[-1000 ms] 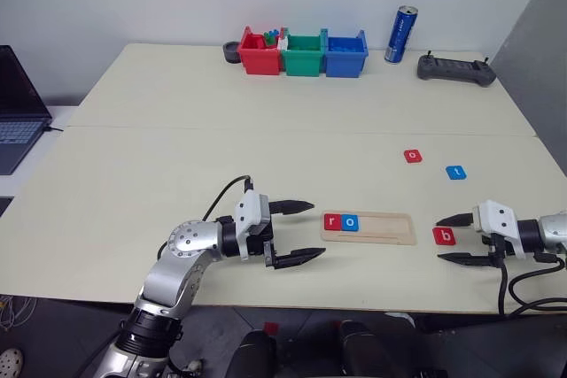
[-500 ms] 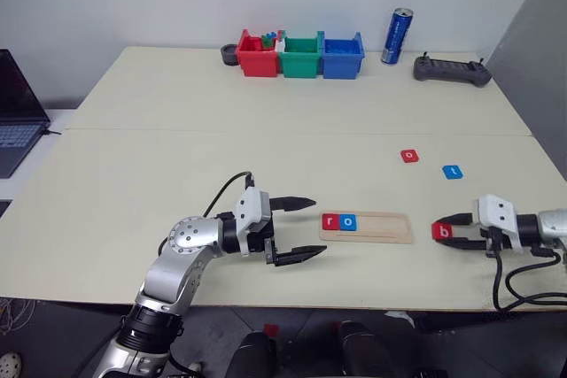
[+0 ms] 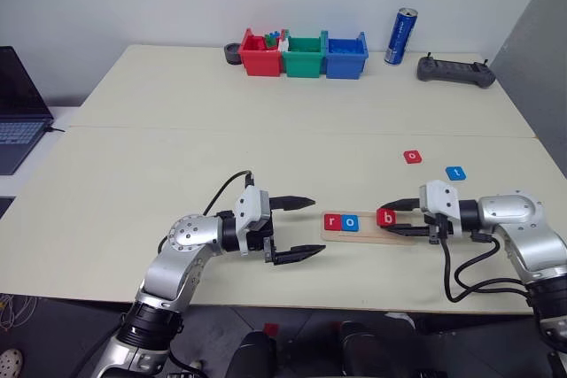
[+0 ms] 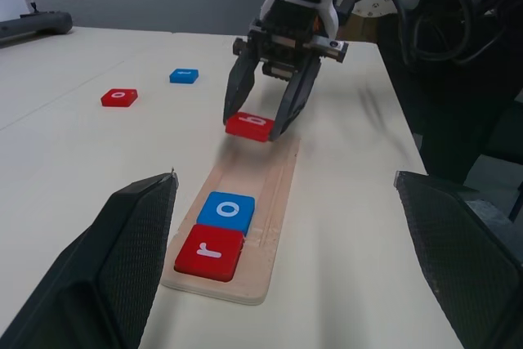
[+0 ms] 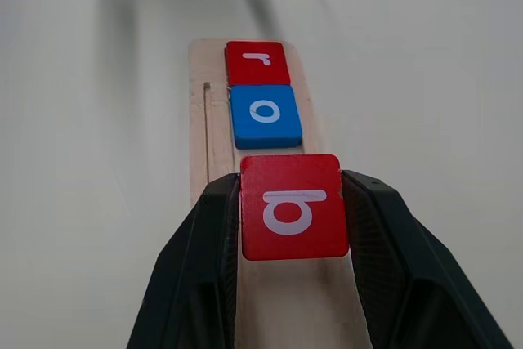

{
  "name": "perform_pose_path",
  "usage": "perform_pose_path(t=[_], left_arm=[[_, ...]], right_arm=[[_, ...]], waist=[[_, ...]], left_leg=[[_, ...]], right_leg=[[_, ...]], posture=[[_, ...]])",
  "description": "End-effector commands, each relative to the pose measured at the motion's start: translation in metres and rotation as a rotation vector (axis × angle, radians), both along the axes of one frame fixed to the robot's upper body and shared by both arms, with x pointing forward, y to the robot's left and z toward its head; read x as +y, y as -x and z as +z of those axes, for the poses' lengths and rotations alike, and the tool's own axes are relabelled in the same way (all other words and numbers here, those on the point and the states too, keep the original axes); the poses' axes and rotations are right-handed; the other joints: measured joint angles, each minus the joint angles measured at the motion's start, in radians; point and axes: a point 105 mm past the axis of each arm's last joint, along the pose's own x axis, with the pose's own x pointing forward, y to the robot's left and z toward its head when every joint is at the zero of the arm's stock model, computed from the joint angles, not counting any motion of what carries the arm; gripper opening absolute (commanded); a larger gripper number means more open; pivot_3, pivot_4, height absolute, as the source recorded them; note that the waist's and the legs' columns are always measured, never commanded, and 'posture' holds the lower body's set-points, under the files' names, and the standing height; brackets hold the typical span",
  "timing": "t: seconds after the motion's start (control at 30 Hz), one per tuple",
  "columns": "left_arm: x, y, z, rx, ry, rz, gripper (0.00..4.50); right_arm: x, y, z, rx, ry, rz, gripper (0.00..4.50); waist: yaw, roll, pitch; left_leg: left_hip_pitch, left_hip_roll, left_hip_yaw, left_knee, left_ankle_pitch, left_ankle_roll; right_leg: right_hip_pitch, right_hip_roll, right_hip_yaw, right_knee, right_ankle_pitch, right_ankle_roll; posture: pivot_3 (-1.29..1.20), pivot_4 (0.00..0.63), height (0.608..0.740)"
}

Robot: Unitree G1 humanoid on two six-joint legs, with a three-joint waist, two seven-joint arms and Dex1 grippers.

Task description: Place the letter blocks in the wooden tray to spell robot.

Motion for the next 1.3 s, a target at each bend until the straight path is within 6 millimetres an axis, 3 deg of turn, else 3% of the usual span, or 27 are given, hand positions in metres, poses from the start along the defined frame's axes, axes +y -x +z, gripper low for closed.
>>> perform_pose_path(t=[0.03,0.47,1.3], left_arm=[[0.001,0.001,0.009,-0.044,0.012,0.000,4.50],[0.004,0.003,0.009,-0.048,0.007,0.012,4.50],[0.006,0.002,0.010,-0.055,-0.002,0.022,4.50]], right_arm=[[0.011,0.000,0.007,-0.029,0.001,0.037,1.47],[0.026,-0.008,0.000,-0.035,-0.003,0.059,1.47],[0.024,-0.018,-0.004,-0.032,0.033,0.068,1.47]], waist=[[0.000,0.000,0.000],[-0.001,0.000,0.000],[-0.002,0.000,0.000]], left_leg=[[0.000,0.000,0.000,0.000,0.000,0.000],[0.000,0.000,0.000,0.000,0.000,0.000],[-0.001,0.000,0.000,0.000,0.000,0.000]], right_leg=[[0.000,0.000,0.000,0.000,0.000,0.000],[-0.001,0.000,0.000,0.000,0.000,0.000],[-0.002,0.000,0.000,0.001,0.000,0.000]], posture=[[0.00,0.150,0.740],[0.00,0.150,0.740],[0.00,0.150,0.740]])
